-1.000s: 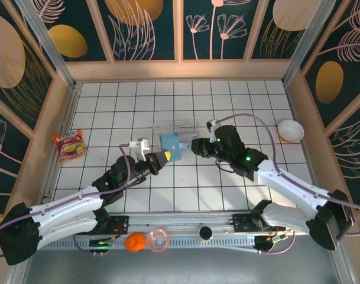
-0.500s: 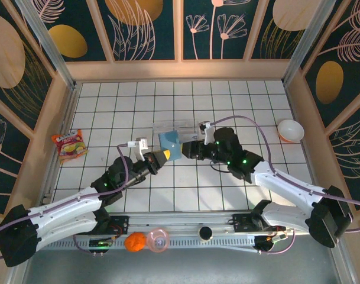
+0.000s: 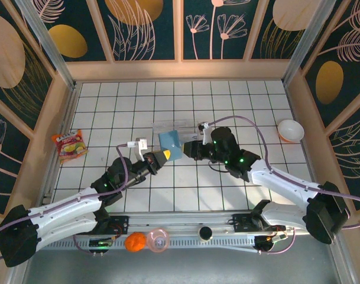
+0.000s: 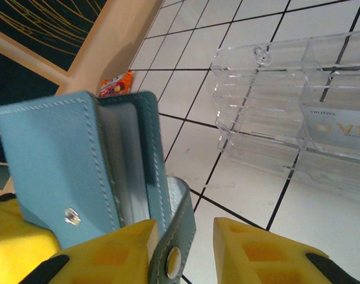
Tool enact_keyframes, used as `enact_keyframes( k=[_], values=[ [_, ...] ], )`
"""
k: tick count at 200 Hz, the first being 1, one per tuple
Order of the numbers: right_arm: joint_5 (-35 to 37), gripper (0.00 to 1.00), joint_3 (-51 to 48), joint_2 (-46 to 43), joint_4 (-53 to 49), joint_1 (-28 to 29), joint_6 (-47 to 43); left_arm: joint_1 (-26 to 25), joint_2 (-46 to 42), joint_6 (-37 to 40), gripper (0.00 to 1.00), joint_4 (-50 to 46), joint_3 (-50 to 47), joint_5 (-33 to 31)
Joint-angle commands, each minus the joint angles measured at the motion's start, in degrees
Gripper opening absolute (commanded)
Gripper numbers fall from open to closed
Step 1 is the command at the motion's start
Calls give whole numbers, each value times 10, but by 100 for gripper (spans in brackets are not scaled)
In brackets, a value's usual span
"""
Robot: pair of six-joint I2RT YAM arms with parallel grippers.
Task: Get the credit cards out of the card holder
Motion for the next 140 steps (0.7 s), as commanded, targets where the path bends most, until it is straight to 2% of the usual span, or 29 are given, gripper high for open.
enact_keyframes(
  k=[1, 5, 29, 65, 80, 95, 100, 121, 140],
  values=[
    [-6, 28, 10, -1, 40, 2, 4, 1, -5, -13, 0, 45, -8, 6],
    [-7, 27, 10, 1, 40, 2, 4, 1, -5, -14, 0, 46, -8, 6],
    [-17, 0, 11, 8, 34, 5, 7, 1, -6, -22, 0, 49, -11, 5],
    [12, 0, 2, -2, -9, 18, 27, 1, 1, -45, 0, 53, -27, 1],
    [25, 0, 4, 4, -53, 20, 41, 2, 15, -59, 0, 18, -19, 0],
    [46, 0, 2, 9, -95, 32, 56, 1, 43, -66, 19, -56, 5, 6],
    [52, 0, -2, 7, -105, 37, 61, 1, 52, -69, 21, -79, 12, 8],
    [60, 0, -26, 9, -130, 54, 86, 1, 103, -72, 18, -150, 31, 31],
    [72, 0, -55, 14, -131, 77, 106, 1, 150, -71, 15, -167, 30, 59]
  ],
)
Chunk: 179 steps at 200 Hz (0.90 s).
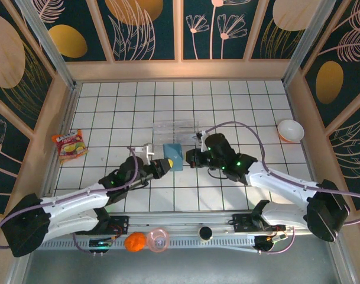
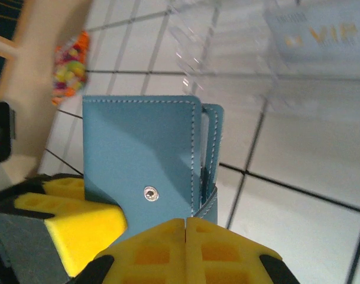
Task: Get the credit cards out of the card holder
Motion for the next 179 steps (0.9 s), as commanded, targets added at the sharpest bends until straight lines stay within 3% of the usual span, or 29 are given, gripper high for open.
enact_keyframes(
  k=[1, 43, 76, 121, 179],
  values=[
    [22, 0, -35, 9, -39, 29, 42, 3, 48, -10, 15, -77, 12, 27],
    [41, 0, -63, 34, -26, 60, 70, 2, 128, -8, 24, -100, 18, 61],
    [43, 0, -41, 46, -42, 64, 55, 3, 140, -10, 47, -126, 18, 55],
    [20, 0, 26, 79, -57, 80, 18, 14, 31, 16, 65, -140, -2, 11],
    [-16, 0, 122, 120, -63, 117, -17, 30, -78, 28, 72, -178, -29, -29]
  ],
)
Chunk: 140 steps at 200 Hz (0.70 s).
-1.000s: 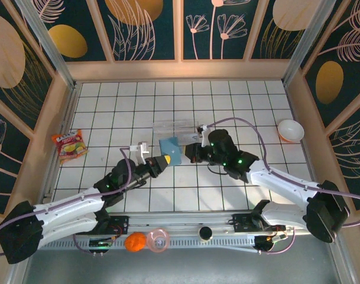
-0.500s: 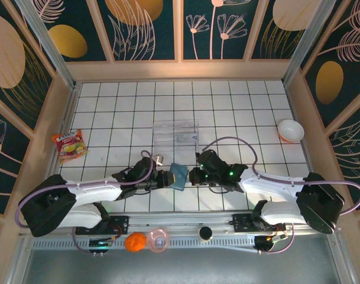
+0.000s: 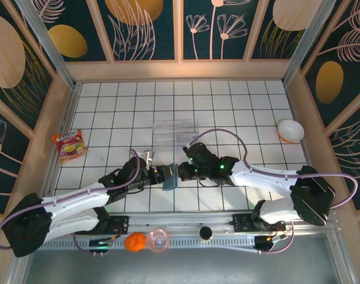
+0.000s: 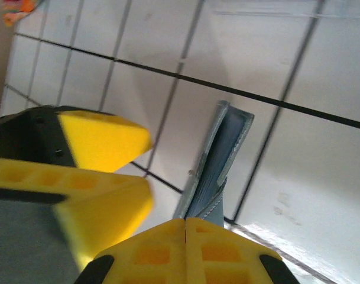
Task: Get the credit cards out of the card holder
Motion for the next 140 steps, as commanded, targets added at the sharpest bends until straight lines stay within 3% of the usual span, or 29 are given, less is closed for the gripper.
enact_keyframes(
  k=[1, 68, 107, 124, 140],
  values=[
    [-23, 0, 43, 11, -5, 20, -28, 10, -32, 12, 72, -50, -12, -33],
    [14, 0, 9, -13, -34, 10, -9, 19, -63, 4, 74, -86, -25, -60],
    [52, 0, -67, -29, -58, -38, 20, 20, -35, 5, 67, -46, -31, -43],
    [63, 0, -97, -20, -60, -58, 30, 19, -14, 6, 56, -27, -30, -33],
    [77, 0, -111, -5, -59, -66, 37, 20, 7, 13, 51, -16, -23, -28]
  ],
)
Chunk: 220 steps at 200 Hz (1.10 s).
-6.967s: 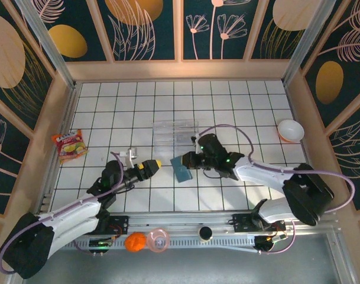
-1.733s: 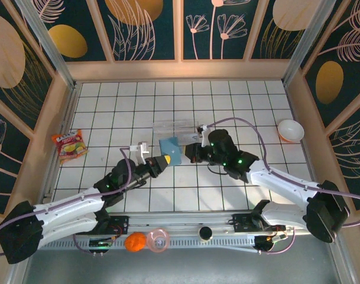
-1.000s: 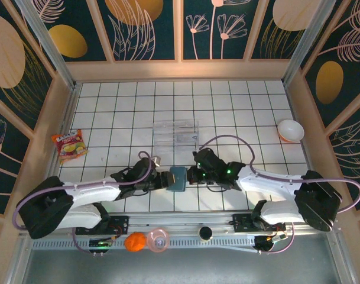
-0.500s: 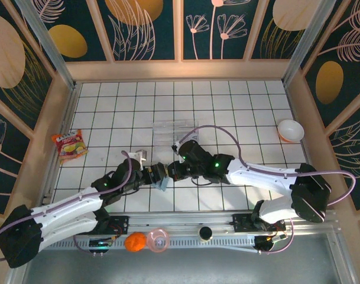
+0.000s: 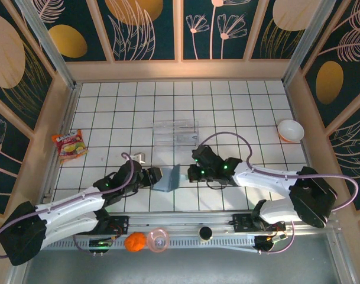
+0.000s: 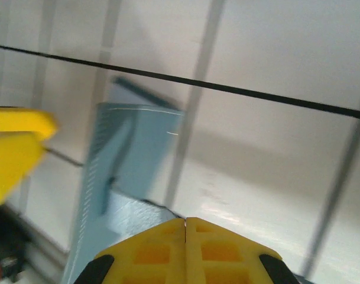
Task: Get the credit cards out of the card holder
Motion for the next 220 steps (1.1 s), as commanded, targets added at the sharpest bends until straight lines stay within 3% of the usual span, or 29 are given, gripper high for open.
enact_keyframes(
  k=[1, 42, 74, 100, 128, 153, 162, 184, 220],
  values=[
    [41, 0, -22, 16, -22, -12, 23, 2, 24, 9, 51, 32, 2, 17],
    [79, 0, -25, 64, -20, -14, 36, 1, 77, 21, 34, 80, 31, 62],
    [81, 17, -32, 63, -9, -14, 37, -1, 116, 29, 21, 98, 56, 79],
    [94, 36, -23, 25, -37, -14, 31, -1, 130, 31, 21, 101, 59, 81],
    [111, 43, 1, -59, -80, -15, 8, -1, 126, 34, 24, 102, 59, 78],
    [123, 44, 41, -102, -118, -14, -18, -1, 131, 34, 25, 109, 63, 79],
    [111, 40, 58, -116, -117, -13, -33, -1, 133, 35, 25, 108, 64, 77],
    [13, 24, 88, -108, -67, -11, -73, -1, 132, 36, 25, 103, 65, 72],
    [-126, 14, 92, -15, 43, -8, -54, 1, 75, 25, 30, 41, 55, 17]
  ],
)
